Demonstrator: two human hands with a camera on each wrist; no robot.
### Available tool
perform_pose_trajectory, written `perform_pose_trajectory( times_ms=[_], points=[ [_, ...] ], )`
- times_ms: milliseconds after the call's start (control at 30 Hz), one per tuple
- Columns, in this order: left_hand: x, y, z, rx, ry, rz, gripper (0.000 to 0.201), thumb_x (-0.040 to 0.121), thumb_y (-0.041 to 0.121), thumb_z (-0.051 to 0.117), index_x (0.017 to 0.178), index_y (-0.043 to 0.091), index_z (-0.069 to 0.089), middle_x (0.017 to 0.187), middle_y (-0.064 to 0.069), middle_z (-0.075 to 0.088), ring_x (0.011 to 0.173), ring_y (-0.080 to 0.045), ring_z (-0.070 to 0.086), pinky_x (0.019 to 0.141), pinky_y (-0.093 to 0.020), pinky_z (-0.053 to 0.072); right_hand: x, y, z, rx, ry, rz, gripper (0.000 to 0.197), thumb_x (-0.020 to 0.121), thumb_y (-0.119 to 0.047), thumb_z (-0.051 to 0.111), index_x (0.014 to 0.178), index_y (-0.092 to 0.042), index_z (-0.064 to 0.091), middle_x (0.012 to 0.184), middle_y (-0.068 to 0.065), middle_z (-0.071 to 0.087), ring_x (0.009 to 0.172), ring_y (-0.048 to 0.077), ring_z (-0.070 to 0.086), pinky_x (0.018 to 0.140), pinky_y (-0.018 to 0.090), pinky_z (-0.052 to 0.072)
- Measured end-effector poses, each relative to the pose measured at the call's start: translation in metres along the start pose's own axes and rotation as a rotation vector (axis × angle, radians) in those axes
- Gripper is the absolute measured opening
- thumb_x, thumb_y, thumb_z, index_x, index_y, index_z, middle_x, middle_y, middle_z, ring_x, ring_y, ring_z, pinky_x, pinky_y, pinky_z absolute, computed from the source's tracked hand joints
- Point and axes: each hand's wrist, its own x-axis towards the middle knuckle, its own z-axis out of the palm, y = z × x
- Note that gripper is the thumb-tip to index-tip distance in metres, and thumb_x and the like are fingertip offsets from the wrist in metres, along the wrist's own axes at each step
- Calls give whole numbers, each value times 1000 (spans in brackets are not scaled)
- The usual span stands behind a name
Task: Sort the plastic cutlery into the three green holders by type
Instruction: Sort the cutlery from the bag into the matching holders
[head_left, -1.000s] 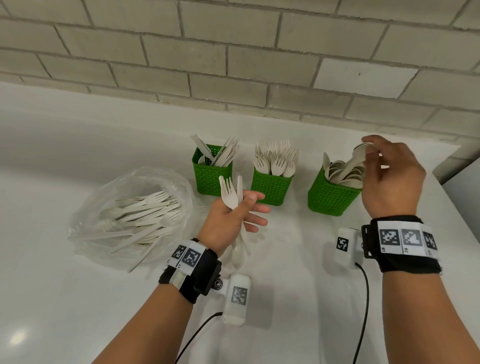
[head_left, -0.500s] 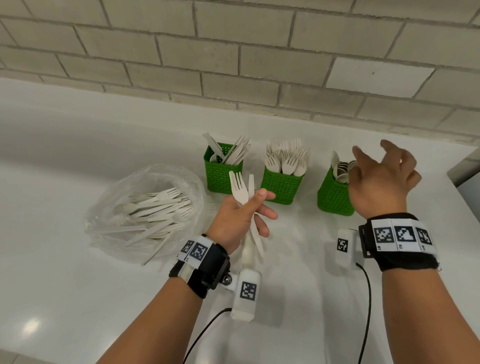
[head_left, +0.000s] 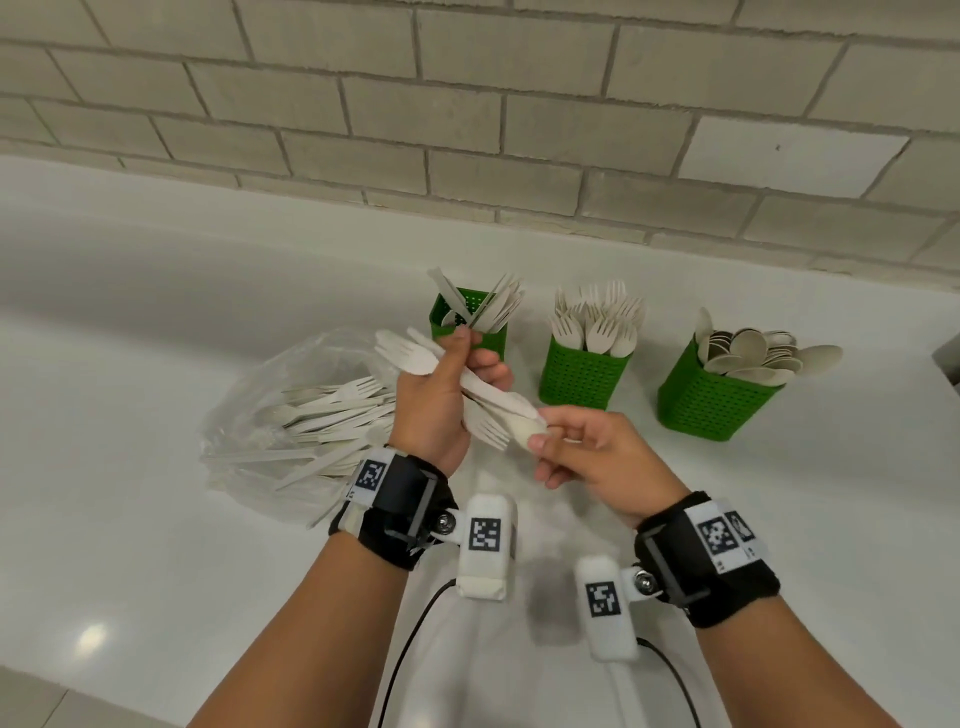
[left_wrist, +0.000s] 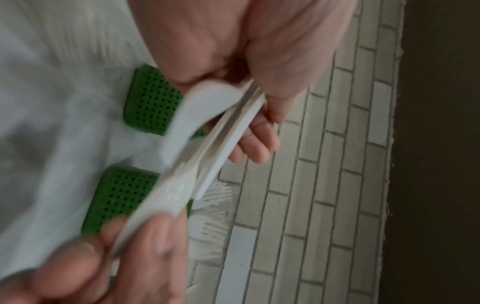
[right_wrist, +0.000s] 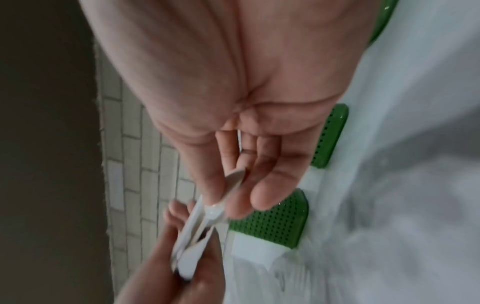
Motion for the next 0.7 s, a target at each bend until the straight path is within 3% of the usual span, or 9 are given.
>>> perform_pose_trajectory(
  times_ms=[133,267,433,533,700],
  points=[
    [2,9,-5,-157,4,-32,16,101,12,46,90,5,56,68,-9,66,68,-22,69,68,-35,60,2,-2,-19,210,195,-17,31,83,9,61,111,-3,65,72,4,67,58,10,60,56,20,53],
    [2,9,-6,-161,-15,-59,16,102,10,44,96,4,57,76,-9,71,77,-22,72,73,-38,61,5,-6,-19,441,289,-38,26,82,10,59,102,-5,65,76,4,71,59,8,60,57,17,52],
    [-2,7,-6,-62,-67,-95,16,102,12,42,105,7,58,98,-9,74,90,-24,72,71,-40,60,8,-12,-15,713,365,-53,23,76,-4,63,96,-13,65,78,-2,71,65,4,61,58,15,50],
    [-5,7,-7,-49,-89,-119,16,101,15,44,104,7,57,101,-12,73,92,-25,72,70,-45,60,9,-16,-15,677,386,-120,21,73,-8,65,92,-16,66,81,-2,71,68,5,60,57,16,48],
    [-4,4,-14,32,-28,-82,16,102,15,46,96,4,56,94,-17,74,83,-27,73,66,-38,60,7,-29,-28,488,492,-333,29,59,-23,78,88,-21,76,80,1,68,70,10,57,55,18,46]
  ],
)
